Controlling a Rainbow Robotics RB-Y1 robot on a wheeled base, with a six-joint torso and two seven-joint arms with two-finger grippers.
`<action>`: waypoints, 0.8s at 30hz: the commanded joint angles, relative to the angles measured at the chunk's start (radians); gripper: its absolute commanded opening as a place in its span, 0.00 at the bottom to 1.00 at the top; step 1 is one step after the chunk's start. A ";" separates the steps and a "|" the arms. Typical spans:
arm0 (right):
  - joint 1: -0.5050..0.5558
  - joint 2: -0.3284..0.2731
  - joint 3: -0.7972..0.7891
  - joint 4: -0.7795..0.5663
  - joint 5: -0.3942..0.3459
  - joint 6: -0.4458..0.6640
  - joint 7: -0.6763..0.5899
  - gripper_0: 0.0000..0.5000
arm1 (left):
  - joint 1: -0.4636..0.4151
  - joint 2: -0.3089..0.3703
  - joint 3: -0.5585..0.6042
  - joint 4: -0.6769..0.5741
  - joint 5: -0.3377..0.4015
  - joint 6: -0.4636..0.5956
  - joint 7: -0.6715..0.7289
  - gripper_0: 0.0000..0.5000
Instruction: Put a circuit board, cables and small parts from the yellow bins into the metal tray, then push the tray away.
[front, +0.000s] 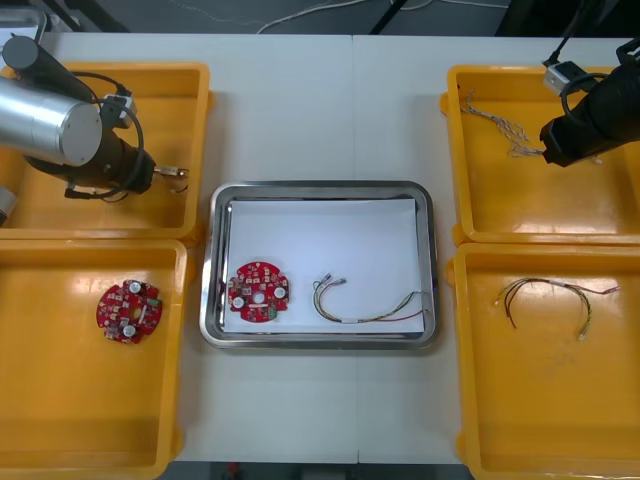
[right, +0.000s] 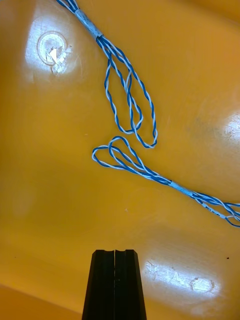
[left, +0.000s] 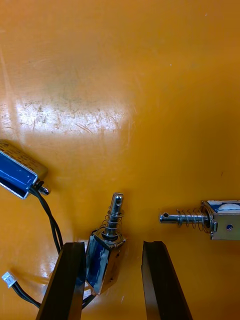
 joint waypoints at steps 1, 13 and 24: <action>-0.038 -0.033 -0.025 -0.036 -0.006 0.001 0.041 0.62 | -0.048 -0.025 -0.015 -0.004 -0.013 -0.011 -0.107 0.65; -0.040 -0.029 -0.019 -0.009 0.008 -0.099 0.070 1.00 | -0.048 -0.026 -0.026 0.012 -0.039 -0.014 -0.101 0.65; -0.040 -0.004 0.004 0.091 -0.021 -0.269 0.075 1.00 | -0.048 -0.025 -0.026 0.033 -0.032 -0.032 -0.107 0.00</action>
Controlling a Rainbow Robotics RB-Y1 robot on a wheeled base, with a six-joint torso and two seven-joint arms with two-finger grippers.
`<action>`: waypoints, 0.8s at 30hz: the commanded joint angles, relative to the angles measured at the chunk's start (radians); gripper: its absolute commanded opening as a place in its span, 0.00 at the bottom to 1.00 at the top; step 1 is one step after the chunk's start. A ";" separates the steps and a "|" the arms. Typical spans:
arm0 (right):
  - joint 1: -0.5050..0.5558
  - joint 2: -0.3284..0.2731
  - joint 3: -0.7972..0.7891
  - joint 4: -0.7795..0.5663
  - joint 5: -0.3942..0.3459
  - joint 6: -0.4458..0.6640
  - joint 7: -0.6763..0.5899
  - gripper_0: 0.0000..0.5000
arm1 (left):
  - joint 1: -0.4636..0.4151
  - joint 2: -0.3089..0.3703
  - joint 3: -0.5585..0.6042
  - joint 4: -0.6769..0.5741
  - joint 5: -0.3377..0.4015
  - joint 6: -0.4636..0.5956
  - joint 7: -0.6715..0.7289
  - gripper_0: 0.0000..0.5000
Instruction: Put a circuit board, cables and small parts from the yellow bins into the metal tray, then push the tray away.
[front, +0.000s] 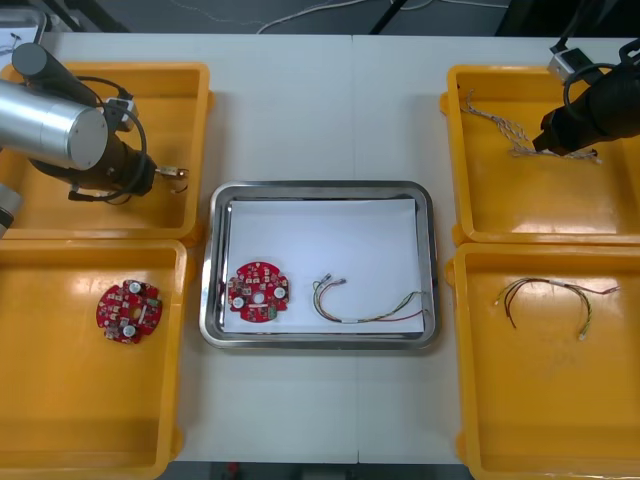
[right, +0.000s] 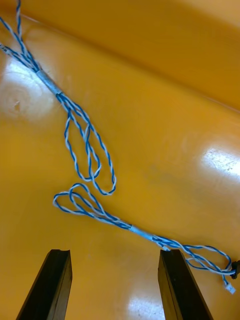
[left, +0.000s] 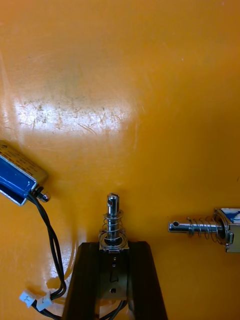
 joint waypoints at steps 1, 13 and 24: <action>-0.042 -0.004 0.016 0.038 -0.032 -0.080 0.020 1.00 | -0.042 -0.013 -0.017 0.000 -0.001 -0.011 -0.107 0.00; -0.042 0.015 0.083 0.093 -0.088 -0.181 0.027 1.00 | -0.045 -0.005 0.049 -0.080 0.040 0.119 -0.107 0.00; -0.040 0.035 0.126 0.154 -0.108 -0.263 0.034 1.00 | -0.044 0.030 0.122 -0.227 0.120 0.328 -0.044 0.00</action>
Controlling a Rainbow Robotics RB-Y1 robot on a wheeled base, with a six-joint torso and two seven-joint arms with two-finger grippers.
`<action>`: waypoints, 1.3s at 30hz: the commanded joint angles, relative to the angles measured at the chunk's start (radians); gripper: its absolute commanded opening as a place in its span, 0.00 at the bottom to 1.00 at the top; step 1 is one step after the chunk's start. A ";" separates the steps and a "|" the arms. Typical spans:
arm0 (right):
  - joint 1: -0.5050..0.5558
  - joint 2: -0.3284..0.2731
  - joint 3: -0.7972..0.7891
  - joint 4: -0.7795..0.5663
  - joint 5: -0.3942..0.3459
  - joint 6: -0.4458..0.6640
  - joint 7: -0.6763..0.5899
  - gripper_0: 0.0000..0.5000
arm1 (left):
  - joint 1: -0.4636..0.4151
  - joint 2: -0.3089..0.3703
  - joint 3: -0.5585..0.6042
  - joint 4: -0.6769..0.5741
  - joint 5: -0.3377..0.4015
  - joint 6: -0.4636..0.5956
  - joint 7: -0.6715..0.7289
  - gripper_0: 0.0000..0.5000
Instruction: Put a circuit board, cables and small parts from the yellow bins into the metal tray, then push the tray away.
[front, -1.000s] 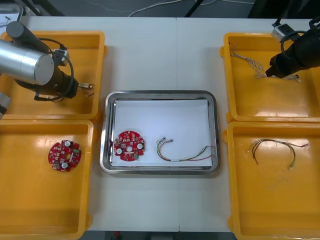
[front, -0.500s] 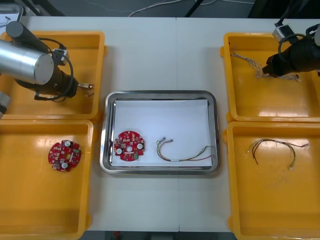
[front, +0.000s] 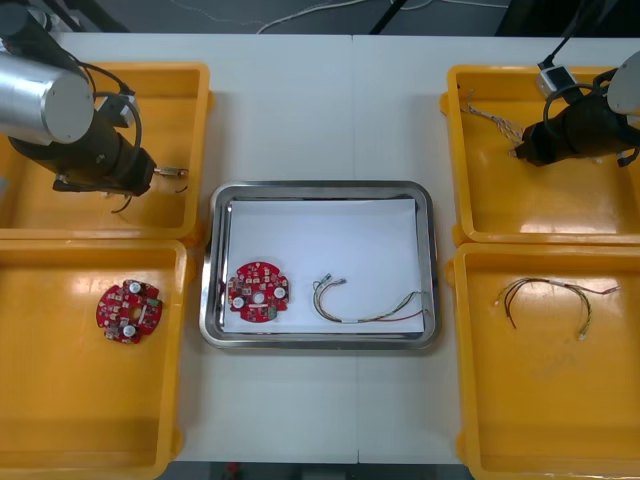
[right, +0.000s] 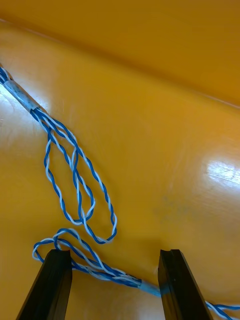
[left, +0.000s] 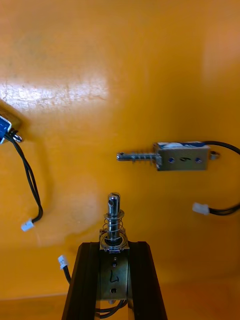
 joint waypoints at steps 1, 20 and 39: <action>-0.040 0.013 0.027 0.001 -0.014 -0.012 0.033 1.00 | -0.040 0.033 0.044 -0.091 0.040 0.068 -0.029 0.00; -0.049 0.004 0.036 -0.005 -0.011 0.009 0.050 0.00 | -0.039 0.044 -0.007 -0.372 0.103 0.329 0.329 0.00; -0.064 -0.048 -0.081 -0.111 0.010 0.365 0.087 0.00 | -0.034 0.016 -0.269 -0.565 0.063 0.234 0.745 0.00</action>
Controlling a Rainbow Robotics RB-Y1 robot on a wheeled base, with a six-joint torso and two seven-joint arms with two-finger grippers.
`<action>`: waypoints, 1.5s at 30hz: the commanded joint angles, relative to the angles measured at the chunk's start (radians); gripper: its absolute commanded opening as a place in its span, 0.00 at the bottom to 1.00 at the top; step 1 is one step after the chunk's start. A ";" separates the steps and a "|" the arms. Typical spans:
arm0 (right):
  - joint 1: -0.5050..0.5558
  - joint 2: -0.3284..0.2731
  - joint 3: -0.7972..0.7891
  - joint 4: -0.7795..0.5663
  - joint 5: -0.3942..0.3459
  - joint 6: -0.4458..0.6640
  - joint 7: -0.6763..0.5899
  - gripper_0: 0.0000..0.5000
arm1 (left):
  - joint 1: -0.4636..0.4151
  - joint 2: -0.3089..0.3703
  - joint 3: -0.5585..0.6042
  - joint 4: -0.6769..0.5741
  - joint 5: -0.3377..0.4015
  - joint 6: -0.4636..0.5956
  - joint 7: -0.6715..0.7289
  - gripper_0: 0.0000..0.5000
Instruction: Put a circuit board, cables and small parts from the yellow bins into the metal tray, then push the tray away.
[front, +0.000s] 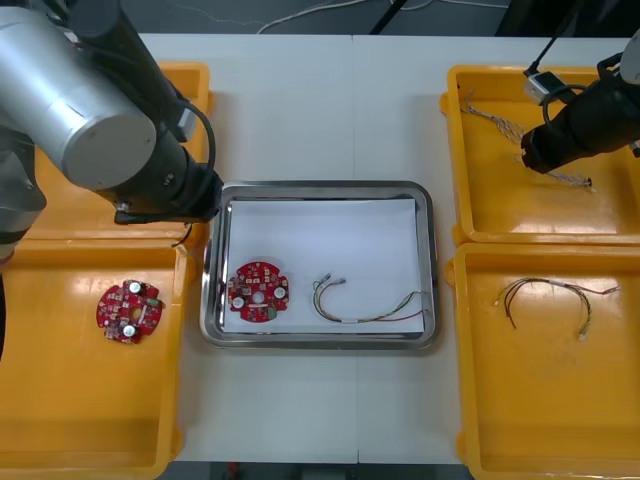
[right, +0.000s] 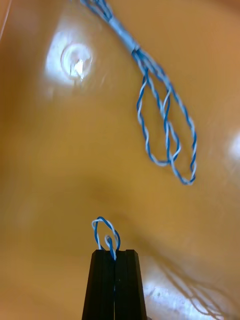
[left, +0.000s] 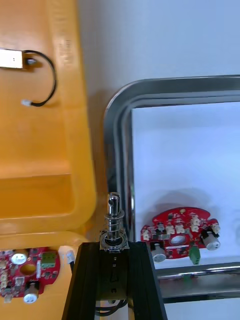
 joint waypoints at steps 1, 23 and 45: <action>-0.038 -0.045 -0.025 -0.029 0.007 0.034 0.033 0.00 | -0.034 0.000 -0.055 -0.037 -0.046 -0.050 0.160 0.00; -0.021 -0.098 -0.025 -0.090 0.030 0.097 0.215 1.00 | -0.080 -0.215 -0.165 0.196 -0.262 -0.119 0.127 0.00; 0.053 -0.154 0.141 -0.089 -0.076 -0.036 0.452 1.00 | -0.080 -0.268 -0.199 0.377 -0.368 -0.251 0.035 0.00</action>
